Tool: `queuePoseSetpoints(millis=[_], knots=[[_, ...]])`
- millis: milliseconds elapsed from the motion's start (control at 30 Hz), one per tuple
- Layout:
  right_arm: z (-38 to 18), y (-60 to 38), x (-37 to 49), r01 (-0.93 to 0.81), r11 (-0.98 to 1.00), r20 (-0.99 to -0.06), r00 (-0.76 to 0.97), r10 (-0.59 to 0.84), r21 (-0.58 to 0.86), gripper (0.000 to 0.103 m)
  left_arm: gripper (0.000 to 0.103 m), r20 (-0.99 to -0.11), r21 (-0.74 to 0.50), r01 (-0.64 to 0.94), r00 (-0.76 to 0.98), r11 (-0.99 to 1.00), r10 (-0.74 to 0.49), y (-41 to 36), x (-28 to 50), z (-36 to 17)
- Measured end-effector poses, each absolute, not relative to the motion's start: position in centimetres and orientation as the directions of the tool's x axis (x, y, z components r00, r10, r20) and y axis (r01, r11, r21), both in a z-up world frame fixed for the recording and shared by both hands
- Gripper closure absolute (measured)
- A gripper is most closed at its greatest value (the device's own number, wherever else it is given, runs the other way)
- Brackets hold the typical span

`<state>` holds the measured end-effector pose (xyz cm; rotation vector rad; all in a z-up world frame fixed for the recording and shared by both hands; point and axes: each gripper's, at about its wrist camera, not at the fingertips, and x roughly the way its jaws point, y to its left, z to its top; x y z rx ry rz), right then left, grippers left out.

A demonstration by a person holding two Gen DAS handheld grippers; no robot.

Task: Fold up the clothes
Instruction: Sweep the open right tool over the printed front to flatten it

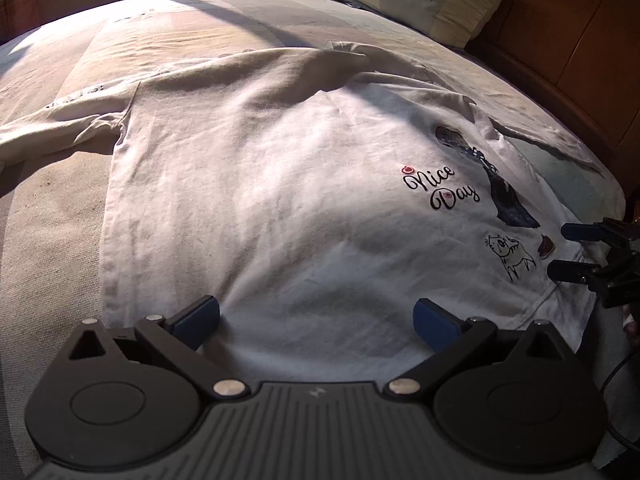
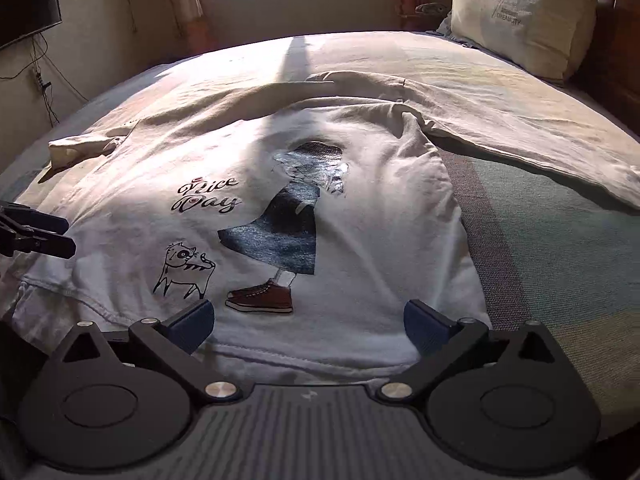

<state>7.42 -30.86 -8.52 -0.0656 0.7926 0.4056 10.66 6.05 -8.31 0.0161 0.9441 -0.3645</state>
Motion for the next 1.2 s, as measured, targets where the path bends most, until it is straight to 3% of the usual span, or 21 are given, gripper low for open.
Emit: queuePoseSetpoints(millis=[67, 233, 367, 467, 800, 1033, 1200], knots=[[-8.6, -30.2, 7.3, -0.383, 0.923, -0.716, 0.633, 0.294, 0.041, 0.0, 0.001, -0.804, -0.1, 0.332, 0.529, 0.938, -0.273, 5.5, 10.4, -8.4], [-7.1, -30.4, 7.9, -0.396, 0.915, -0.723, 0.612, 0.322, 0.073, 0.0, 0.001, -0.823, -0.041, 0.322, 0.526, 0.946, -0.215, 5.2, 10.3, -7.7], [-4.5, -28.2, 10.0, -0.515, 0.857, -0.644, 0.646, 0.41, 0.028, 0.0, 0.001, -0.796, 0.004, 0.272, 0.583, 0.962, -0.161, 5.9, 10.6, -6.5], [-3.4, -25.1, 13.3, -0.61, 0.792, -0.595, 0.643, 0.482, -0.017, 0.0, 0.001, -0.781, -0.065, 0.246, 0.59, 0.967, -0.202, 6.7, 11.0, -6.1], [-8.1, -19.2, 22.1, -0.68, 0.733, -0.726, 0.521, 0.448, -0.036, 0.0, 0.001, -0.798, -0.116, 0.251, 0.552, 0.961, -0.24, 7.3, 11.5, -8.2], [-8.5, -29.8, 13.6, -0.614, 0.789, -0.717, 0.54, 0.441, 0.022, 0.0, 0.001, -0.797, -0.076, 0.281, 0.559, 0.957, -0.228, 7.1, 11.3, -8.4], [-7.0, -29.9, 10.9, -0.6, 0.799, -0.682, 0.57, 0.458, 0.035, 0.0, 0.001, -0.805, -0.04, 0.273, 0.56, 0.961, -0.193, 6.6, 11.4, -8.5]])
